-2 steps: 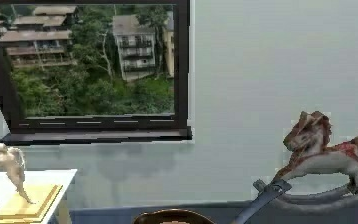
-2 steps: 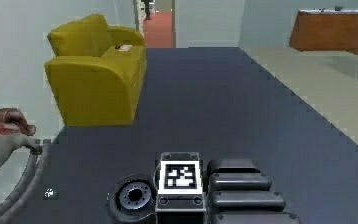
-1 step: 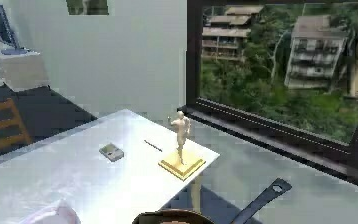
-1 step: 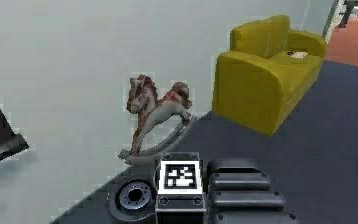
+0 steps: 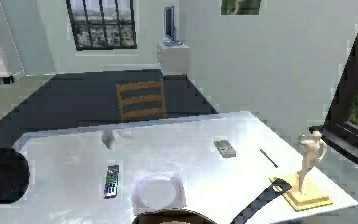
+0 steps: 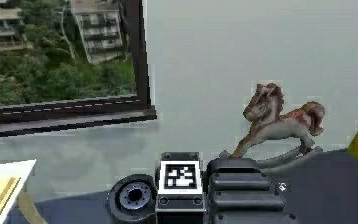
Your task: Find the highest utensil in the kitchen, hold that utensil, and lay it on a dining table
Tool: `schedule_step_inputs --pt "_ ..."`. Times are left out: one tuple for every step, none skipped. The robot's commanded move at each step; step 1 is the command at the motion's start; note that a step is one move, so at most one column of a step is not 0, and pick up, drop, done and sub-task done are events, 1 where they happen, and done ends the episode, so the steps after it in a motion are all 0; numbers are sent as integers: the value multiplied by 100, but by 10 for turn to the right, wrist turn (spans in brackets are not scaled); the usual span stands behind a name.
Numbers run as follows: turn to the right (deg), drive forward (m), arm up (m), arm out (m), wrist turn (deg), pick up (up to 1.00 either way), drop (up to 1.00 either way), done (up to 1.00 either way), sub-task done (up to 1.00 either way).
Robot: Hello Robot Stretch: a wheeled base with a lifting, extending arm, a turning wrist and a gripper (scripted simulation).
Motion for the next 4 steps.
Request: schedule_step_inputs --pt "450 0 0 0 0 0 0 0 0" --pt "240 0 0 0 0 0 0 0 0" --pt "30 0 0 0 0 0 0 0 0" --pt "-450 0 0 0 0 0 0 0 0"
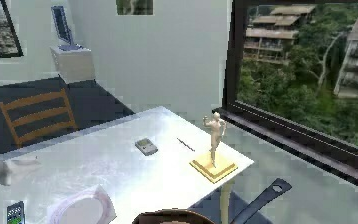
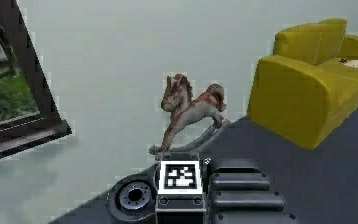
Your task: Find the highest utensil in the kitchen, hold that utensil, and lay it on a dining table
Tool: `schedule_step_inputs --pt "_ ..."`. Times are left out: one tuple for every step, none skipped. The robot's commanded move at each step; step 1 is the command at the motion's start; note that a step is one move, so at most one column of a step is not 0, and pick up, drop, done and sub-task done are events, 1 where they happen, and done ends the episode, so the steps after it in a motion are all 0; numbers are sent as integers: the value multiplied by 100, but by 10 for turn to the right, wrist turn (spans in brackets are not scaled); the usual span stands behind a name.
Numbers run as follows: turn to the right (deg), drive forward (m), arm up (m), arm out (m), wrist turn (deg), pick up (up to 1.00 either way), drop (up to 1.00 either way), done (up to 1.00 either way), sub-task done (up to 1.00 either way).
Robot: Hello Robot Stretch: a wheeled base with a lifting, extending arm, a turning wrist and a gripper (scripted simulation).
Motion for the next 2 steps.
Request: schedule_step_inputs --pt "-210 0 0 0 0 0 0 0 0" --pt "450 0 0 0 0 0 0 0 0"
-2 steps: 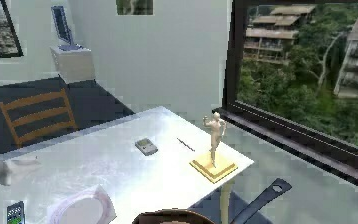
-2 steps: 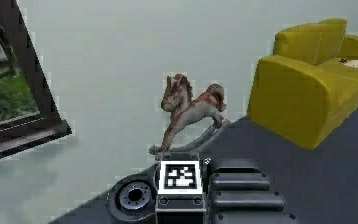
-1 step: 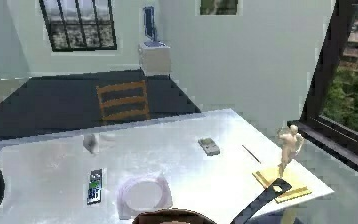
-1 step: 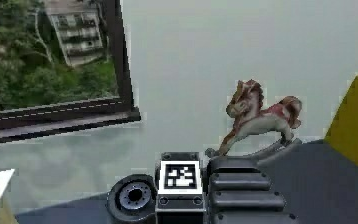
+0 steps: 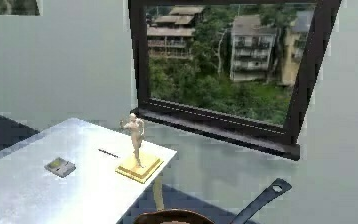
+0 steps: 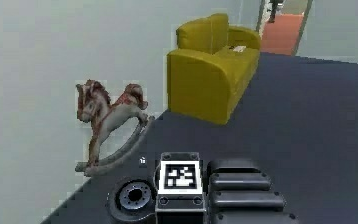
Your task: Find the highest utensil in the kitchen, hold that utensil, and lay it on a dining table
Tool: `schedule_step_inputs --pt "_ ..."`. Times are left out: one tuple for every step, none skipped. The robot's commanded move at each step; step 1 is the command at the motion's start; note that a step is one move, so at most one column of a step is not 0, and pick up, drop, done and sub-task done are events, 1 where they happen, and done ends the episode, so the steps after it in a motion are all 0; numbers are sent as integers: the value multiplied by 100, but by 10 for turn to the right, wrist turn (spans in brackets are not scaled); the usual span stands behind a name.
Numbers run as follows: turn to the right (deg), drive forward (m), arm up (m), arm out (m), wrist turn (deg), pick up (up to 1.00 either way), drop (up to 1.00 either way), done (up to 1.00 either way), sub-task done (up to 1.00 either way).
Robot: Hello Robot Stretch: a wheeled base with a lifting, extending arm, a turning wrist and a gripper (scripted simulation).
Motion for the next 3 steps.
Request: schedule_step_inputs --pt "150 0 0 0 0 0 0 0 0" --pt "-450 0 0 0 0 0 0 0 0" --pt "-90 0 0 0 0 0 0 0 0"
